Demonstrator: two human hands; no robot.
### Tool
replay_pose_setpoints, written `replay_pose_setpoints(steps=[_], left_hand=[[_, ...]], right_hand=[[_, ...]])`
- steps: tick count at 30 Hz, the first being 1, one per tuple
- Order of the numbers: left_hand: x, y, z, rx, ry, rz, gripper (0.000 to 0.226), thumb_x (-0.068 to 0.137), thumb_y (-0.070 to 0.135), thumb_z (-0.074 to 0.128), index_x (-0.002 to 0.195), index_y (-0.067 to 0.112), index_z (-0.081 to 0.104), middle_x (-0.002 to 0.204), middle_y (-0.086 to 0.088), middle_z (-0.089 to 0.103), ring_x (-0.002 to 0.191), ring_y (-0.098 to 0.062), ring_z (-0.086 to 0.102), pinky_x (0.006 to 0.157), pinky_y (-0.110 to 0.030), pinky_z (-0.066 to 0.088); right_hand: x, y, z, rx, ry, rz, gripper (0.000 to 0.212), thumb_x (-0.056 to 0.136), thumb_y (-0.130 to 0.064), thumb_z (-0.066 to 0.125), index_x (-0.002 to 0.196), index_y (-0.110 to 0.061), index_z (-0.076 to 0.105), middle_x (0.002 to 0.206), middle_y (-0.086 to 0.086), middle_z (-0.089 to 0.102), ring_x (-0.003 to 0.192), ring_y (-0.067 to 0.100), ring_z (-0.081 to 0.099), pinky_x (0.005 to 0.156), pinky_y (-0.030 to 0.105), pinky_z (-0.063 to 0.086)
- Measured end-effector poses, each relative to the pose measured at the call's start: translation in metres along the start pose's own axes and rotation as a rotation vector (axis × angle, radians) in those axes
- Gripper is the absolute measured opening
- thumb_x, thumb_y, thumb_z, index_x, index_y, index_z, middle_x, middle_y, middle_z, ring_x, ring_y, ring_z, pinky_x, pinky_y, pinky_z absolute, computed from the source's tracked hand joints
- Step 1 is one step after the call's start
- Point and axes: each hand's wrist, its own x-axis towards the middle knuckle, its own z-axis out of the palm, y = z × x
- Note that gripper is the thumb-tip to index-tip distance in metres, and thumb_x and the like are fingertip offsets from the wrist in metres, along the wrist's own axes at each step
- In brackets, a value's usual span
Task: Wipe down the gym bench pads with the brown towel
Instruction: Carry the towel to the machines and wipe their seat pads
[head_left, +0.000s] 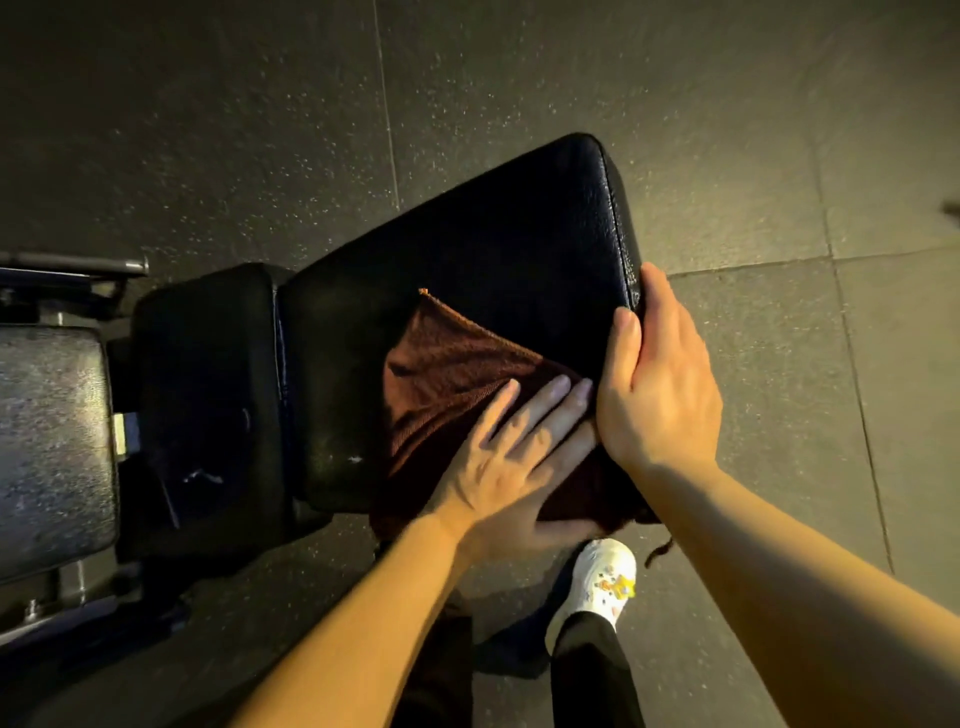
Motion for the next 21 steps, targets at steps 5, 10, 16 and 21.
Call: replay_pose_setpoints(steps=[5,10,16,21], left_hand=[[-0.001,-0.013,0.006,0.008,0.066,0.066,0.060,0.097,0.057,0.033,0.139,0.016,0.041,0.153,-0.011,0.030,0.153,-0.021,0.009,0.123,-0.046,0.011],[-0.001,-0.012,0.006,-0.113,0.102,0.045,0.053,0.097,0.055,0.032,0.133,0.018,0.045,0.157,-0.008,0.023,0.152,-0.020,0.014,0.122,-0.047,0.015],[-0.006,-0.017,0.015,0.039,0.062,0.098,0.034,0.100,0.030,0.041,0.133,0.023,0.042,0.157,-0.008,0.016,0.154,-0.024,0.001,0.123,-0.048,0.006],[-0.005,-0.016,0.014,0.004,0.086,0.071,0.036,0.109,0.035,0.019,0.142,0.025,0.032,0.166,-0.005,0.003,0.153,-0.021,0.005,0.123,-0.045,0.010]], right_hand=[[0.004,0.007,0.004,-0.073,0.069,-0.160,0.057,0.101,-0.036,0.029,0.148,-0.006,0.039,0.152,0.013,0.042,0.138,0.029,0.041,0.111,0.047,0.035],[0.009,0.010,0.001,-0.137,0.031,-0.348,0.053,0.101,-0.030,0.032,0.152,-0.013,0.034,0.158,0.012,0.031,0.147,0.028,0.029,0.119,0.055,0.019],[0.020,0.018,0.003,-0.034,-0.080,-0.612,0.046,0.102,-0.021,0.040,0.145,-0.005,0.045,0.155,0.019,0.033,0.147,0.040,0.022,0.115,0.056,0.029],[0.023,0.018,0.007,0.032,-0.062,-0.626,0.041,0.101,-0.017,0.042,0.136,-0.001,0.055,0.152,0.020,0.038,0.145,0.045,0.024,0.113,0.057,0.031]])
